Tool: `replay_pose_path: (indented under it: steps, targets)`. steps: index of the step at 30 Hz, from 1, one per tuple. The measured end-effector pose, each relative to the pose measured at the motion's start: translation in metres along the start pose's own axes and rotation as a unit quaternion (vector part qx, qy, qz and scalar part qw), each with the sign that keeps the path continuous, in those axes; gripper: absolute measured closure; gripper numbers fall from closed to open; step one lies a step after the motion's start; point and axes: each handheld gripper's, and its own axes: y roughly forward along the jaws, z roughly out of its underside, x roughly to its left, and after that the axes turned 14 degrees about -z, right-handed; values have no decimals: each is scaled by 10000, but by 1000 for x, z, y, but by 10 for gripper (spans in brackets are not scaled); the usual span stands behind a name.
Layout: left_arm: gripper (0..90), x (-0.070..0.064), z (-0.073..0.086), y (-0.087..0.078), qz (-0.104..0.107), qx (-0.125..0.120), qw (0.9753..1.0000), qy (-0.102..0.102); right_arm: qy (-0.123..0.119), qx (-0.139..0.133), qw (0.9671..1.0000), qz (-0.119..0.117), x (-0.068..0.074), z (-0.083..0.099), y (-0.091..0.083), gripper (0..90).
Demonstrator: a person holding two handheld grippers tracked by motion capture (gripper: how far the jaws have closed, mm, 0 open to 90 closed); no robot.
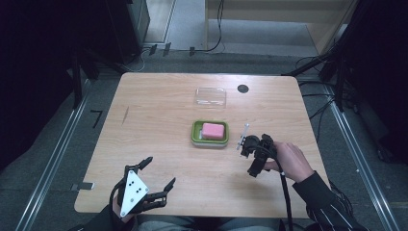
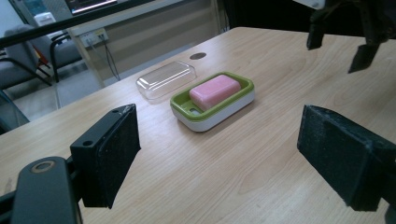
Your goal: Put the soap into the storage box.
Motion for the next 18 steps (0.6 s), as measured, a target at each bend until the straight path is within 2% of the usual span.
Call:
replay_pose_path:
  steps: [8,18]
  targets:
    - [136,-1,-1,1,22,-11,10000,31,246,-93,9996,-68,11,31,21,140]
    - [136,-2,-1,2,35,1,10000,72,399,-14,9991,-146,22,50,32,141]
